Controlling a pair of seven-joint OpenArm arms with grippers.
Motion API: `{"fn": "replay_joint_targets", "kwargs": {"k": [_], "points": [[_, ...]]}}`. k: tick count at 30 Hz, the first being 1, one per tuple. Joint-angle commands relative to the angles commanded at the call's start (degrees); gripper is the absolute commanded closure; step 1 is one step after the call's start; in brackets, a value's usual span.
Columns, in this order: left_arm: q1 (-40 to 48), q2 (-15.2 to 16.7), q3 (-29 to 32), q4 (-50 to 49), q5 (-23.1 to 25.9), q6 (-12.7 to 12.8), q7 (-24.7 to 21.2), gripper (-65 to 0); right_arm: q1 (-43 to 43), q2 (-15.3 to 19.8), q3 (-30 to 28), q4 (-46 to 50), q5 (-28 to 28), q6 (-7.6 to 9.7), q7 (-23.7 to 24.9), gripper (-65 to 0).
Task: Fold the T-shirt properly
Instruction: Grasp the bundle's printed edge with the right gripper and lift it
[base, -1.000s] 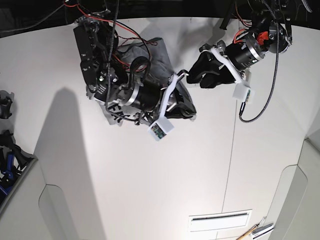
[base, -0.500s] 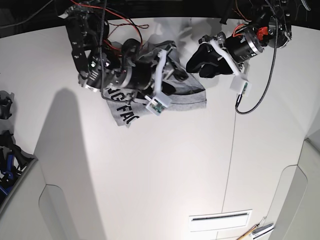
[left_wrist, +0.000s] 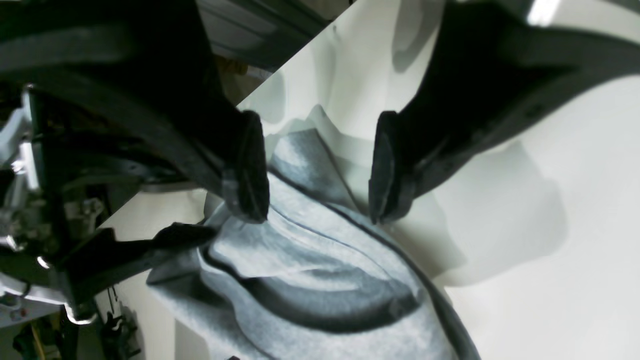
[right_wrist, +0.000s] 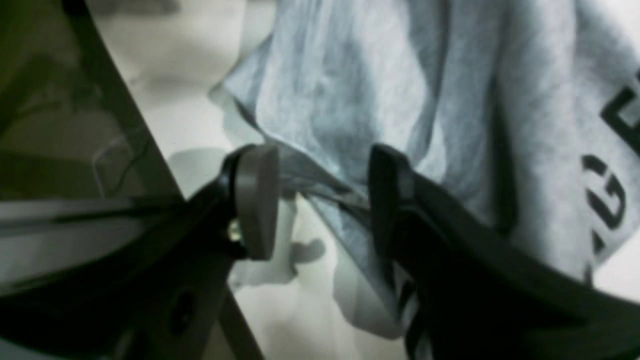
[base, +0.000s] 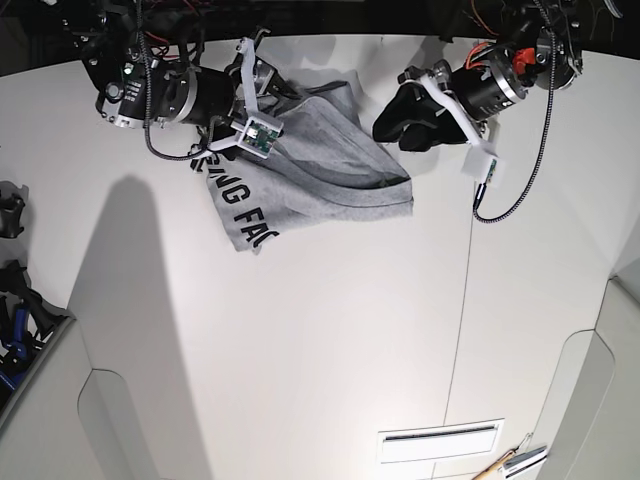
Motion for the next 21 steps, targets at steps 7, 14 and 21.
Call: {"fn": "replay_joint_targets", "kwargs": {"k": [7, 14, 21], "points": [[-0.07, 0.0, 0.0, 0.0, 0.04, 0.0, -0.15, -35.2, 7.5, 0.87, -14.27, -5.79, -8.22, -0.81, 1.64, -28.6], [0.07, 0.0, 0.0, 0.0, 0.48, 0.0, 1.33, -35.2, 11.37, 0.7, -21.07, -9.01, -8.41, -1.27, 1.84, -9.2], [0.04, -0.02, 0.0, 0.0, 0.46, 0.0, 1.25, -35.2, 11.37, 0.68, -21.07, -8.7, -9.79, -1.46, 1.84, 0.0]]}}
